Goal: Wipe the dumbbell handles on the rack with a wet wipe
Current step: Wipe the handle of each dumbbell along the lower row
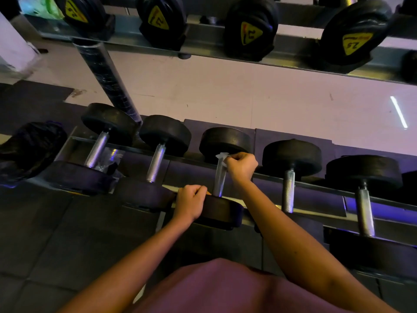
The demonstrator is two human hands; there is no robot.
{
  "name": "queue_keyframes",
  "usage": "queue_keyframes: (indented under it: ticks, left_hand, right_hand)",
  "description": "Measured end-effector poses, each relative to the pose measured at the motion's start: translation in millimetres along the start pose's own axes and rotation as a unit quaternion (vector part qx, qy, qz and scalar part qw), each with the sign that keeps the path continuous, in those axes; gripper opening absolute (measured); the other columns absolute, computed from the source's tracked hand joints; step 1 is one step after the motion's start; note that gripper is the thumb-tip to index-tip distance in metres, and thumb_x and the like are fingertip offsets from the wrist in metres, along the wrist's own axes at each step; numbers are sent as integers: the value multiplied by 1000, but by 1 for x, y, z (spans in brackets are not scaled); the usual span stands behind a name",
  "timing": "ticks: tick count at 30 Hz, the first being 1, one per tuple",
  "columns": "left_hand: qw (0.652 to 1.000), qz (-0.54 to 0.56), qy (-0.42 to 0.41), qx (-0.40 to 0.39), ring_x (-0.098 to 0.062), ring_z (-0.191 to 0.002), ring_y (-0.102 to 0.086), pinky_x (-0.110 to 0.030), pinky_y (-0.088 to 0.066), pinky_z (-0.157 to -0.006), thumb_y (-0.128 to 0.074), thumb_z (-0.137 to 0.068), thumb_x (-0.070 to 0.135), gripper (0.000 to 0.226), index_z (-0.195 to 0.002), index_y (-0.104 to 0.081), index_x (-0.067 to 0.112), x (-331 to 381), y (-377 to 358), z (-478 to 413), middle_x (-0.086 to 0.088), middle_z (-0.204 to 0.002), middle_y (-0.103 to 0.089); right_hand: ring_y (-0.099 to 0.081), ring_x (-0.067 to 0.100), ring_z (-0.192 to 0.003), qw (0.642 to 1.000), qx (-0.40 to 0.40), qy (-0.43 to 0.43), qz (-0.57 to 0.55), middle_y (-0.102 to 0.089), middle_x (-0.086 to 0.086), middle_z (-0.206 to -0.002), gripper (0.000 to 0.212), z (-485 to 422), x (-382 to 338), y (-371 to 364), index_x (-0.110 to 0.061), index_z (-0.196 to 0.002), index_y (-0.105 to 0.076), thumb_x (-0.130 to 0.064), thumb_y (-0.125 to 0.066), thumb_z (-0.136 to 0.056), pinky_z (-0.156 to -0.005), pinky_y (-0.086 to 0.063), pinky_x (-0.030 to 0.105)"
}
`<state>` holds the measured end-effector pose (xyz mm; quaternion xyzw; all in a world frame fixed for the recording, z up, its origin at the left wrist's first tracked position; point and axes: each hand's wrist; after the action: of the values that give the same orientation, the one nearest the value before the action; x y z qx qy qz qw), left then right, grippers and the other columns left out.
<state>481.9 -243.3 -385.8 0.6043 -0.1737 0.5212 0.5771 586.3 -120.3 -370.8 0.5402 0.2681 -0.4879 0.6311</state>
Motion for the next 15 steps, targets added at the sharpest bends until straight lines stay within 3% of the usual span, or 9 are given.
queue_keyframes:
  ticks: [3, 6, 8, 11, 15]
  left_hand:
    - [1000, 10, -6, 1, -9, -55, -51, -27, -38, -55, -53, -91, 17, 44, -47, -55, 20, -5, -3, 0, 8, -48, -54]
    - [999, 29, -19, 7, -22, -62, -59, -37, -44, -58, -46, -82, 42, 45, -60, -66, 8, -10, -4, 0, -10, -60, -63]
    - [999, 36, -30, 24, -21, -66, -63, -37, -47, -61, -45, -80, 45, 45, -64, -72, 13, -12, -5, 0, -7, -63, -68]
    - [997, 51, -38, 34, -14, -73, -68, -33, -50, -70, -48, -78, 43, 33, -66, -75, 27, -11, -6, 0, 4, -68, -72]
    - [995, 52, -74, 48, -9, -74, -68, -32, -51, -74, -53, -83, 31, 26, -67, -73, 31, -9, -5, 2, 9, -70, -72]
  right_hand:
    - [-66, 14, -71, 999, -37, -4, 22, -66, 3, -71, 13, 1, -1, 10, -10, -70, -67, -9, -75, -79, -75, -59, 33]
    - [-67, 14, -75, 982, -151, -16, 112, -67, 4, -76, 18, 15, 11, 22, -6, -77, -69, -17, -82, -71, -63, -54, 25]
    - [-66, 13, -74, 965, -205, -21, 164, -68, 5, -77, 21, 29, 27, 26, -5, -79, -71, -18, -84, -69, -61, -55, 28]
    - [-67, 16, -79, 965, -205, -28, 160, -71, 8, -80, 10, 35, 40, 27, -5, -76, -74, -13, -79, -74, -73, -60, 36]
    - [-68, 15, -77, 972, -189, -48, 129, -71, 10, -76, 8, 32, 41, 30, -5, -69, -73, -10, -79, -73, -70, -60, 35]
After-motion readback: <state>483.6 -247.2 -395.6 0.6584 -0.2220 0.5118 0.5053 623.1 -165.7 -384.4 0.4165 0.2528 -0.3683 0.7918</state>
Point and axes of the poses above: each hand's wrist, its own z-axis away from the middle knuckle, its own y-axis out of the back of the hand, x = y × z
